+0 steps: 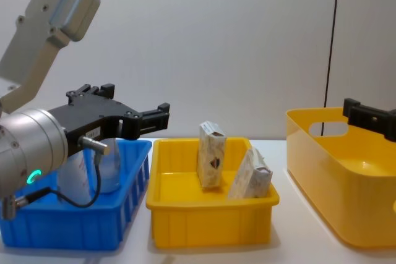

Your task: Bimanual collaborative sorting of washing and personal care products

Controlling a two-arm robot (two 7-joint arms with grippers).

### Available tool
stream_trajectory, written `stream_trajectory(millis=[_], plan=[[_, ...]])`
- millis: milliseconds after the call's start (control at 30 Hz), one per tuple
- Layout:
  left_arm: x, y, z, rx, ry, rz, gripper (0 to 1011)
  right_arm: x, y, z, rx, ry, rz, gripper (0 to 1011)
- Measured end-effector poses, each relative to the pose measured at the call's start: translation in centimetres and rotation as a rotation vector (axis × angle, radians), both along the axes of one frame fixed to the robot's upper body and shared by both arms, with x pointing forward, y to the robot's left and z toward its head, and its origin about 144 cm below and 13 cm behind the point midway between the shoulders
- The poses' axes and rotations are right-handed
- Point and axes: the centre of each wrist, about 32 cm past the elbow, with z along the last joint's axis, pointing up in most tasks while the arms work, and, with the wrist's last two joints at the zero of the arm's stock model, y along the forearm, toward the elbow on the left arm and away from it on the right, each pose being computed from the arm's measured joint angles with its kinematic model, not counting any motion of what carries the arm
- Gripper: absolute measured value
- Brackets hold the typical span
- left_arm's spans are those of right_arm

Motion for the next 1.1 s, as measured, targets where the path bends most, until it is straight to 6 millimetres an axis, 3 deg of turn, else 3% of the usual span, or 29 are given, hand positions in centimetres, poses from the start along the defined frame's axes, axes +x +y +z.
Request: stream_trajectory(millis=[1100], plan=[[0.0,0.0,0.0,0.0,0.0,0.0,1001,0.33,0.77,0.2,-0.007,0.019,0.003,1004]])
